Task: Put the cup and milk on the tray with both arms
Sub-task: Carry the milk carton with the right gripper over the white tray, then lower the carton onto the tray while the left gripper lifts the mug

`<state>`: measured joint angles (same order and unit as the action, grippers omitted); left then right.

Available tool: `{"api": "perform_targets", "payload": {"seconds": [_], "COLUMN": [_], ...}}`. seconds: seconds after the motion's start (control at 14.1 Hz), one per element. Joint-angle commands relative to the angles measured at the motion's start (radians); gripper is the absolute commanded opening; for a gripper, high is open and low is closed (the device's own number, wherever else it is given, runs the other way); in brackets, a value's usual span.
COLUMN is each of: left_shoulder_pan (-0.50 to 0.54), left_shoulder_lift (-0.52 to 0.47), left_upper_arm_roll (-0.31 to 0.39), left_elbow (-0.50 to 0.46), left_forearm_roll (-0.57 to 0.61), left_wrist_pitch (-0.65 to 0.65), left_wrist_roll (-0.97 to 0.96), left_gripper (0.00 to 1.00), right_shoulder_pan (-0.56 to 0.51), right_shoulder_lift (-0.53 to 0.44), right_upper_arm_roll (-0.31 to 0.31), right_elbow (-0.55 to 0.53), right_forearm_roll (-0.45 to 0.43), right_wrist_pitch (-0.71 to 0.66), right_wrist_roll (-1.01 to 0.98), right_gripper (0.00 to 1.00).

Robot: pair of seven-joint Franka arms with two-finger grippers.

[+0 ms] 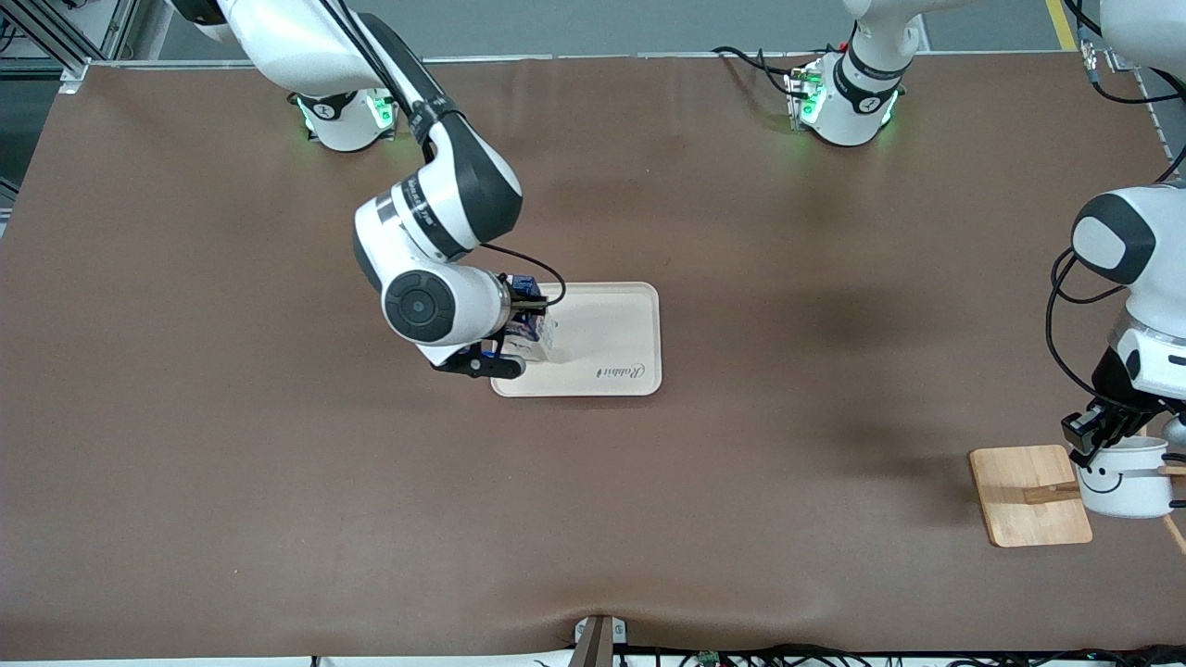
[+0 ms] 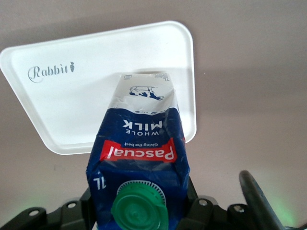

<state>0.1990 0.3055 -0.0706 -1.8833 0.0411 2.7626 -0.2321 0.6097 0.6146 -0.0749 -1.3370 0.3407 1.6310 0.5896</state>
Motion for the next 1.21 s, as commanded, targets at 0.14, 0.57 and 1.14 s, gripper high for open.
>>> {"api": "perform_targets", "payload": {"seconds": [0.14,0.57,1.14], "left_shoulder_pan": [0.005,0.007,0.007], "left_shoulder_lift": [0.003,-0.002,-0.011], "left_upper_arm_roll": [-0.008,-0.008,-0.040], "left_elbow": [0.015,0.007,0.007], "left_forearm_roll": [0.008,0.008,0.008], "left_wrist_pitch": [0.000,-0.003,-0.012], "left_wrist_roll": [0.027,0.155,0.175], "left_gripper": [0.10,0.03,0.03], "right_shoulder_pan": [0.024,0.045,0.048], "right_shoulder_lift": [0.033,0.034,0.037], "right_upper_arm_roll": [-0.005,-0.003,-0.003], "right_elbow": [0.041,0.036,0.035], "right_forearm_roll": [-0.012,-0.132,-0.132], "right_wrist_pitch": [-0.014,-0.025,-0.020], "right_wrist_roll": [0.024,0.019,0.019], "right_gripper": [0.01,0.04,1.00]}}
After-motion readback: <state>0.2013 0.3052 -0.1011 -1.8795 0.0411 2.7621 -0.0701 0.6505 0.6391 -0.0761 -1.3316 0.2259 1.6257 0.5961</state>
